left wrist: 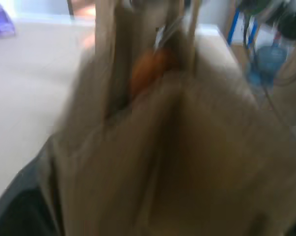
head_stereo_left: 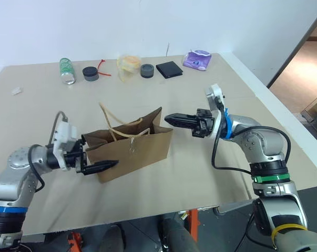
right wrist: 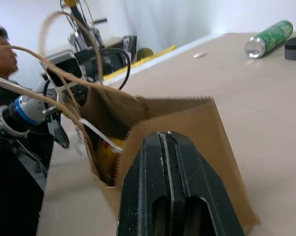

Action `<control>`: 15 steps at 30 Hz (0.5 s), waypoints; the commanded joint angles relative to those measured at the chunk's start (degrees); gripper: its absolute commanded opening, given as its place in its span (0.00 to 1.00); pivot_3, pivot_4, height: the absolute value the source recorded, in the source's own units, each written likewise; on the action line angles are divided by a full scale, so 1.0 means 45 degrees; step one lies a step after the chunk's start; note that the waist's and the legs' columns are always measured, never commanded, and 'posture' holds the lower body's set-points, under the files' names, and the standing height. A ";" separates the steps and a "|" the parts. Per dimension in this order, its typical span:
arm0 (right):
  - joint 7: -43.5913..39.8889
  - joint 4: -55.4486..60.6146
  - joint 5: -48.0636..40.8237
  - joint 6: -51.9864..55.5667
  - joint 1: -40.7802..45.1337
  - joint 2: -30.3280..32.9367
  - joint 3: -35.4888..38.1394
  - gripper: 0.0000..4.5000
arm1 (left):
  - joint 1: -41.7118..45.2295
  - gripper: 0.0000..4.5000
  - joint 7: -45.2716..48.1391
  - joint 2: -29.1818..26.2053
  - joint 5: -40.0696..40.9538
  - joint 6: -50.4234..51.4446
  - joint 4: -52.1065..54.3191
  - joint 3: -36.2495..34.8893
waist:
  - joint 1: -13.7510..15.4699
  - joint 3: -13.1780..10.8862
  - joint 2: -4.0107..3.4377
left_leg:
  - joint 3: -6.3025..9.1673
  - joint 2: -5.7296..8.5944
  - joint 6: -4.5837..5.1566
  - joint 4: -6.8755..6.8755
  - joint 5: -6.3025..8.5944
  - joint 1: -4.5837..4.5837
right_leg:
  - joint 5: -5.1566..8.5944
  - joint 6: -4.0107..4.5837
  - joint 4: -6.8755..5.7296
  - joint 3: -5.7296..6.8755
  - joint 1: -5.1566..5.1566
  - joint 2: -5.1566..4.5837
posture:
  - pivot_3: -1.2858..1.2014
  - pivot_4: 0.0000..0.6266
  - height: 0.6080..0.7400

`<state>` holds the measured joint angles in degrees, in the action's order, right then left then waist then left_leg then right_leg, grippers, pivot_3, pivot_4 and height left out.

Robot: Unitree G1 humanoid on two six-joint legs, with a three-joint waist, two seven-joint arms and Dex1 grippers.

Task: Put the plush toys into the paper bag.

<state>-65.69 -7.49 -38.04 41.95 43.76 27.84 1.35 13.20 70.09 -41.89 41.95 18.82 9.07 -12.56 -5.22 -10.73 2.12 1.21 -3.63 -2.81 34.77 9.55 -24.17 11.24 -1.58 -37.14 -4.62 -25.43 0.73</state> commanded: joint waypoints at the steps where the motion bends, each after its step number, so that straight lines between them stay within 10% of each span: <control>1: 0.0136 0.0256 -0.0801 0.0350 0.0750 0.0248 0.1004 0.00 | 0.0217 0.99 -0.1428 -0.0249 0.2121 0.1599 0.1229 -0.1629 | 0.0001 0.0000 0.0000 | 0.0004 0.0000 0.0000 0.0000 0.0000 -0.0001 | 0.0000 -0.0001 0.0000 0.0003 0.0001 0.0000 | 0.52 0.24 1.00; 8: -0.0814 -0.1000 0.0228 -0.0203 0.0950 0.1861 0.0791 0.52 | -0.0105 1.00 -0.5204 -0.1644 0.5138 0.5565 0.1273 -0.4381 | 0.0035 -0.0004 0.0007 | 0.0004 0.0002 0.0000 0.0006 0.0000 -0.0003 | 0.0006 -0.0009 0.0000 0.0002 0.0004 -0.0002 | 0.52 0.24 1.00; 12: -0.1810 -0.2684 0.2253 -0.1803 0.0954 0.3360 -0.0320 0.95 | -0.1841 1.00 -0.5509 -0.2899 0.2397 0.4855 0.0794 -0.5663 | -0.0001 -0.0004 0.0006 | -0.0012 0.0002 0.0003 0.0000 0.0005 0.0013 | 0.0017 0.0005 0.0001 -0.0004 -0.0001 -0.0004 | 0.52 0.24 1.00; 15: -0.2555 -0.3741 0.3150 -0.2573 0.1118 0.4073 -0.0817 0.98 | -0.3665 1.00 -0.4941 -0.3424 -0.0363 0.2866 -0.0102 -0.5729 | -0.0078 -0.0015 -0.0015 | -0.0020 0.0001 0.0002 -0.0020 0.0008 0.0024 | 0.0024 0.0019 0.0001 -0.0004 -0.0009 -0.0006 | 0.52 0.24 1.00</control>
<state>-74.95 -23.26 -25.52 32.82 47.28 44.75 -2.30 -1.45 46.61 -55.92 46.98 37.15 9.85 -36.79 -5.57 -10.80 2.05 1.06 -3.62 -2.80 34.63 9.59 -24.06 11.36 -1.49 -37.14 -4.67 -25.53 0.69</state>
